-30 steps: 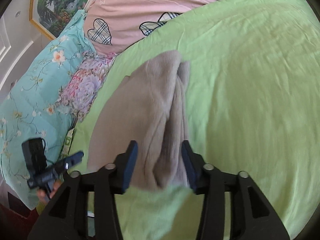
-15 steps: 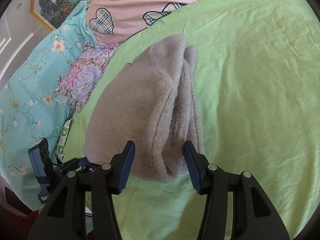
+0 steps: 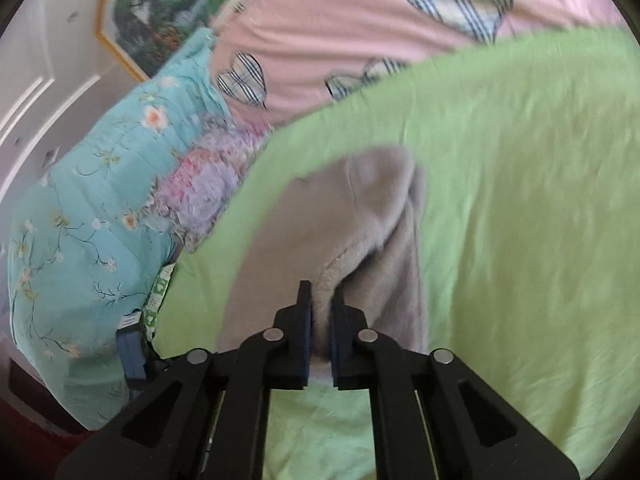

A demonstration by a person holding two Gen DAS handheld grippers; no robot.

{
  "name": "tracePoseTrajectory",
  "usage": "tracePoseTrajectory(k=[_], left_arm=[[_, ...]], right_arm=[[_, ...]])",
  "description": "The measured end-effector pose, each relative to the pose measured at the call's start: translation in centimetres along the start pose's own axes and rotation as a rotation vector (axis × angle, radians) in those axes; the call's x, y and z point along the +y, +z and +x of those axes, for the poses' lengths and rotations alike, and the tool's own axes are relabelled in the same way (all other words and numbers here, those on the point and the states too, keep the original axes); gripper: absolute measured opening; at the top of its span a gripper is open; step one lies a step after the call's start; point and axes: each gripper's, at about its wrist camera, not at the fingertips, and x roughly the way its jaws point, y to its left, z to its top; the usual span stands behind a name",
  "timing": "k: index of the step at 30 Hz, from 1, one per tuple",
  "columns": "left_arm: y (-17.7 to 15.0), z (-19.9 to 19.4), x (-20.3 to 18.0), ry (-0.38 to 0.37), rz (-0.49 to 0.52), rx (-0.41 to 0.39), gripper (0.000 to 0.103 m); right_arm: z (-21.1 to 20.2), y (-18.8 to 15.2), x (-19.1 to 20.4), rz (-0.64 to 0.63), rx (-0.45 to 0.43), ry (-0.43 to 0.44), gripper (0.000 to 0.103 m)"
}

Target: Fold small clothes

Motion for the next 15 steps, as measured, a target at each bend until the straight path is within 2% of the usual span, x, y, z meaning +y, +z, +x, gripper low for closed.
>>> tracePoseTrajectory(k=[3,5,9,13,15], left_arm=[[0.0,0.5,0.5,-0.013,-0.045,0.031,0.008],[0.1,0.7,1.1,-0.04,-0.089,0.049,0.008],[0.4,1.2,2.4,-0.095,-0.15,0.084,0.008],[0.3,0.4,2.1,-0.102,-0.083,0.122,0.012],[-0.3,-0.6,1.8,-0.078,-0.036,0.123,0.011]], right_arm=[[2.4,-2.1,-2.3,0.025,0.093,-0.092,0.007],[4.4,-4.0,-3.2,-0.008,0.153,-0.173,0.007],[5.7,-5.0,-4.0,0.021,0.162,-0.194,0.007],[4.9,-4.5,-3.8,0.005,0.163,-0.214,0.01],[3.4,-4.2,-4.2,0.032,0.14,-0.225,0.02]])
